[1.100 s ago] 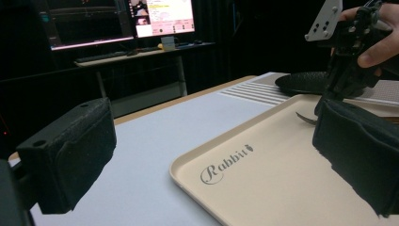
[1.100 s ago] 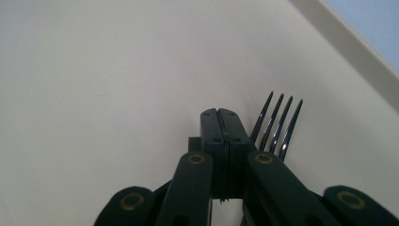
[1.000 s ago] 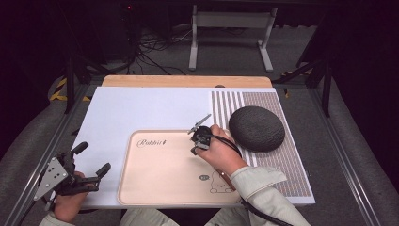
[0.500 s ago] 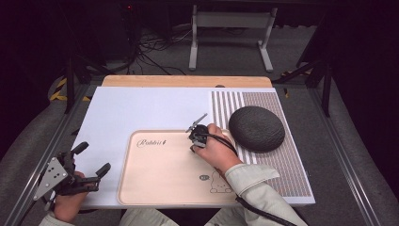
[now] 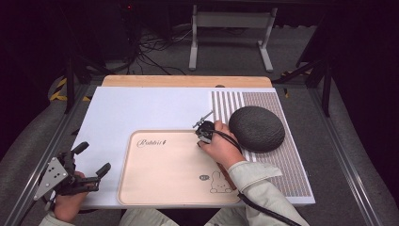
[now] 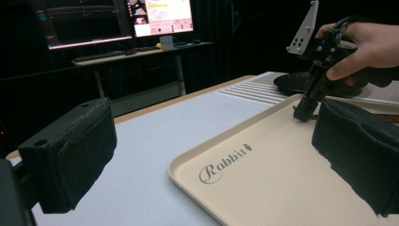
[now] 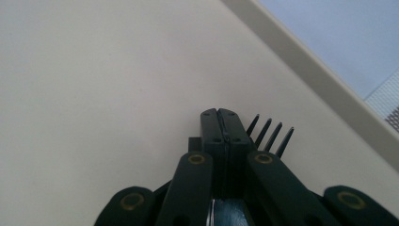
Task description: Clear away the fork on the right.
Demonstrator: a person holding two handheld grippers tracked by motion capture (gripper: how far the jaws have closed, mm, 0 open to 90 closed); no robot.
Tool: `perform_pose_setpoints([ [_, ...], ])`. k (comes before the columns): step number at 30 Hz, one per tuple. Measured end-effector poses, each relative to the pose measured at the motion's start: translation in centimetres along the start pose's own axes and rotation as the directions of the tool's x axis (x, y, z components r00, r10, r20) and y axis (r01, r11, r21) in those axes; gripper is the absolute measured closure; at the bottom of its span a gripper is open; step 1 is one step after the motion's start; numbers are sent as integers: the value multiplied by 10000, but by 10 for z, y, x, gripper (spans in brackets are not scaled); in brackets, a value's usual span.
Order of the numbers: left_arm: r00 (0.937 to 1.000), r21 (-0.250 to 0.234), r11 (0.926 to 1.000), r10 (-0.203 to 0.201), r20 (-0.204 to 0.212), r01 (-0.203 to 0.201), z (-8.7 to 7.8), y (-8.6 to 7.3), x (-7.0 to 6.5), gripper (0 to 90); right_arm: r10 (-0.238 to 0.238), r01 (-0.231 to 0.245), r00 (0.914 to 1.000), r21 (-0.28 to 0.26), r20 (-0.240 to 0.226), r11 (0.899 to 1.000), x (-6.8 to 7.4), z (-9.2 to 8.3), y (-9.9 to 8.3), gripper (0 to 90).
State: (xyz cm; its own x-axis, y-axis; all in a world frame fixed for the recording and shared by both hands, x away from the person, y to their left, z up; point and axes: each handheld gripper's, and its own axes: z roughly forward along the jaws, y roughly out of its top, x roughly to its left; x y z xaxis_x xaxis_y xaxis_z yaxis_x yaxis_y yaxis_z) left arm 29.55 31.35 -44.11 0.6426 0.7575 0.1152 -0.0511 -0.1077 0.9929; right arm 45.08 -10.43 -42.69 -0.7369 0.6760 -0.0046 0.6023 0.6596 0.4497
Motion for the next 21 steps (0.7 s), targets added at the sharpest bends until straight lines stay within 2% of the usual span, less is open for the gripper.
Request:
perform_pose_setpoints([
  [10,10000,55,10000,2,16,-2,0,0,0,10,468,-470,9984,50,322,9989,-15,-5,-6,900],
  [21,10000,50,10000,-21,10,21,0,0,-1,11,1052,-1067,9918,169,722,9942,-33,-11,-15,900],
])
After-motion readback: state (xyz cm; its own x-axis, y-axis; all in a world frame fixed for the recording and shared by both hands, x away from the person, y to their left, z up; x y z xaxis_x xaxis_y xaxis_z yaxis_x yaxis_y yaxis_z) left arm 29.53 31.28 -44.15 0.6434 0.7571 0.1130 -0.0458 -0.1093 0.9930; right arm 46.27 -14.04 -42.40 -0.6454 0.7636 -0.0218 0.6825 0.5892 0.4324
